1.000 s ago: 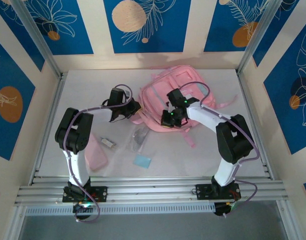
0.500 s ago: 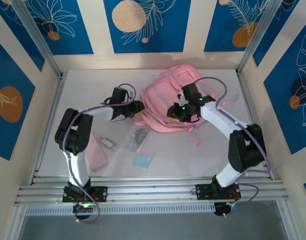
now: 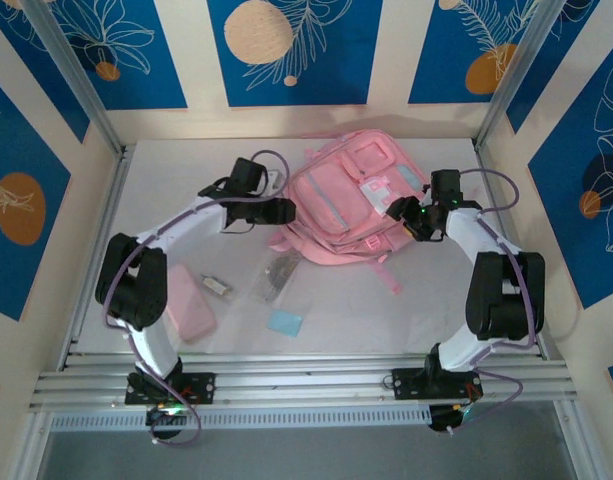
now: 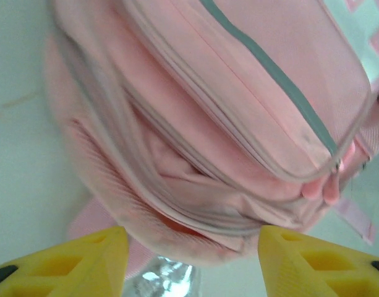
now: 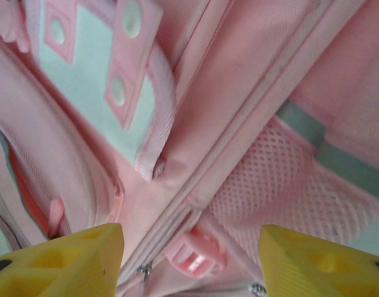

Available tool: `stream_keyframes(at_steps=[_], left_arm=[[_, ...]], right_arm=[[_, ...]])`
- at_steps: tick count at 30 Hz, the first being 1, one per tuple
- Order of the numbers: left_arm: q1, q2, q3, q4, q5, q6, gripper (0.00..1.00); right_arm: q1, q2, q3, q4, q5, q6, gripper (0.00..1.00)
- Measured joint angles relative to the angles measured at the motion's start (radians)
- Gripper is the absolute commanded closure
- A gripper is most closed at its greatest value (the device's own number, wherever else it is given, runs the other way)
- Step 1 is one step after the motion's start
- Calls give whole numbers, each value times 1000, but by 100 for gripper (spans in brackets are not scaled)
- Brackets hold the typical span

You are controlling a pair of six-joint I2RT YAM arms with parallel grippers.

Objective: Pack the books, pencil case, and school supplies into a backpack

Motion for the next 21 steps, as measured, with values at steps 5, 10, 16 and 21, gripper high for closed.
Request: stream_keyframes(at_steps=[5,10,16,21], left_arm=[[-100,0,0,-20,-14,37,43],[-181,8,21,-24,-15,45,43],[-241,98,134,-12,-21,51,42],[-261,194,199,-18,-24,51,42]], right_arm=[[3,126,26,54,-31,40,40],[15,199,61,82,-61,84,84],[67,187,64,121,-52,147,100],[140,110,34,134,-27,201,100]])
